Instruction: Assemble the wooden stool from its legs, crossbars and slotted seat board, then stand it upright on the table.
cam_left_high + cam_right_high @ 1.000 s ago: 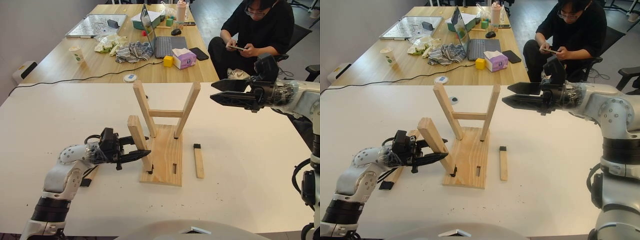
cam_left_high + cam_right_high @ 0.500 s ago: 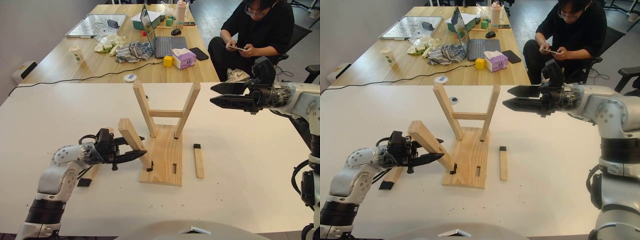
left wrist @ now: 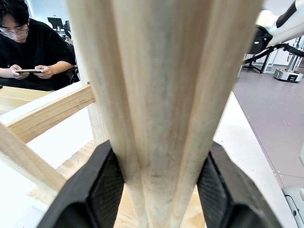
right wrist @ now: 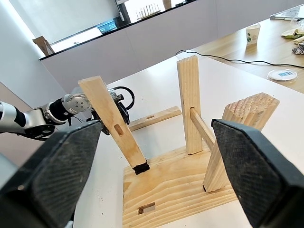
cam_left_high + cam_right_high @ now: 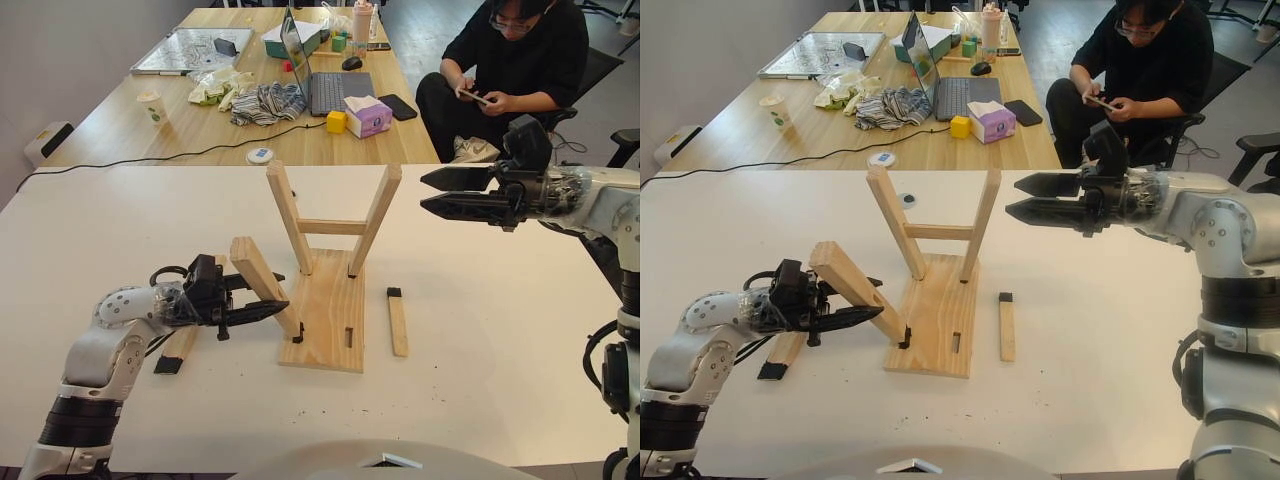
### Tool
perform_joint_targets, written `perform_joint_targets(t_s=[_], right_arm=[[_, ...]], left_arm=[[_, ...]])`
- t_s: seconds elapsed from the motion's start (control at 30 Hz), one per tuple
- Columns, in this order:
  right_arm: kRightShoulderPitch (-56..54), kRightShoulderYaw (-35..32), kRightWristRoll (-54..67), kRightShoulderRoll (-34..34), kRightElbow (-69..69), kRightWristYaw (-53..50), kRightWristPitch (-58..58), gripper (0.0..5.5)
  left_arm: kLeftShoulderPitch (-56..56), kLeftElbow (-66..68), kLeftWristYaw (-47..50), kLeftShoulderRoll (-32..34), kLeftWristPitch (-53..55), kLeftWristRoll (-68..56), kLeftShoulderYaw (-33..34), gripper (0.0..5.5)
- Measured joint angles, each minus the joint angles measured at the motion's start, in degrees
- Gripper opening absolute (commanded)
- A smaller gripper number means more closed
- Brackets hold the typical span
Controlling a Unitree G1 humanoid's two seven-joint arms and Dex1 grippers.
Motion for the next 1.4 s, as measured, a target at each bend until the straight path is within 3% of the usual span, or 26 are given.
perform_joint_targets(t_s=[0.23, 0.57, 0.9, 1.17, 1.4], right_arm=[[0.8, 0.0, -0.1, 0.0, 0.0, 0.1, 0.0, 4.23], [0.9, 0.2, -1.1, 0.1, 0.6, 1.2, 0.0, 4.23], [5.1, -1.5, -1.0, 0.2, -0.2, -1.1, -0.1, 4.23], [5.8, -1.8, -1.1, 0.2, -0.3, -1.4, -1.2, 4.23], [6.0, -1.8, -1.1, 0.2, -0.3, -1.3, -1.5, 4.23]], left_arm=[[0.1, -0.3, -2.8, 1.0, -3.1, 2.5, -0.8, 2.03], [-5.3, 5.0, -12.6, 9.4, -14.8, 8.4, -6.7, 2.02], [-8.8, 4.1, -11.2, 10.7, 4.9, 0.3, -6.4, 2.01], [-9.9, 4.6, -8.1, 5.6, 1.1, 1.7, -4.2, 2.01], [-8.7, 3.6, -11.1, 7.6, 1.8, 1.7, -3.0, 2.01]])
